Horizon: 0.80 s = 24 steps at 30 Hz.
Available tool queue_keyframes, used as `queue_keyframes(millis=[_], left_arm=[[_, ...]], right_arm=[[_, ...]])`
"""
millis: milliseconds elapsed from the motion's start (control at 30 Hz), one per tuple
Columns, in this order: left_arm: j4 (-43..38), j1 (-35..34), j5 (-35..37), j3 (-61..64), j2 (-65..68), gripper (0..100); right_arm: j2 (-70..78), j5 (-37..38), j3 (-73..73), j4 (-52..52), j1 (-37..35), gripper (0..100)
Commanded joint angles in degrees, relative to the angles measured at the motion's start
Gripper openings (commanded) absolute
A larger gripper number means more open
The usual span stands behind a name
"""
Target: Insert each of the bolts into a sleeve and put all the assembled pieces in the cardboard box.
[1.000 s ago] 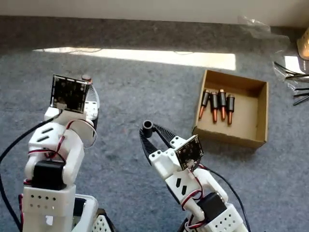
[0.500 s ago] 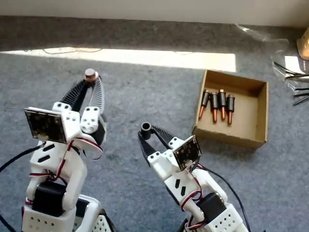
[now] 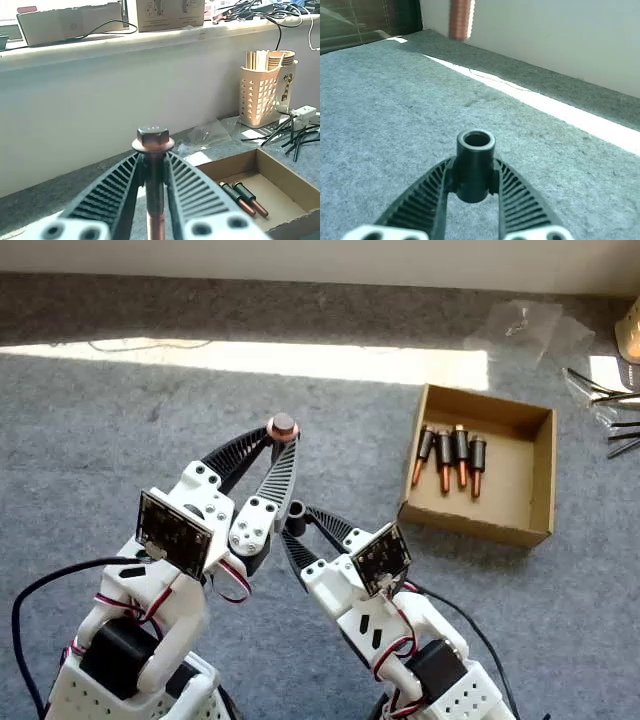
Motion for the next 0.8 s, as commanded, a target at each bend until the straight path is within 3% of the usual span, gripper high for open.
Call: queue_keyframes(millis=[0,133,267,433,767], left_arm=[[-1.58,1.01,-4.13,-0.75,-1.36,1],[-2.9,1.1,0.26,-0.13,-1.27,1],[-10.55,0.57,8.53,6.02,-1.36,1],[-16.97,-0.75,9.23,12.09,-1.45,1],[-17.05,-0.31,9.32,12.44,-1.45,1]], right_arm=[[-0.22,-0.09,7.78,-3.12,-0.4,0.4],[-0.22,-0.09,7.78,-3.3,-0.4,0.4],[-0.22,-0.18,7.6,-3.3,0.92,0.4],[-0.22,-0.53,7.6,-3.3,4.18,0.4],[-0.22,-0.53,7.6,-3.38,4.18,0.4]])
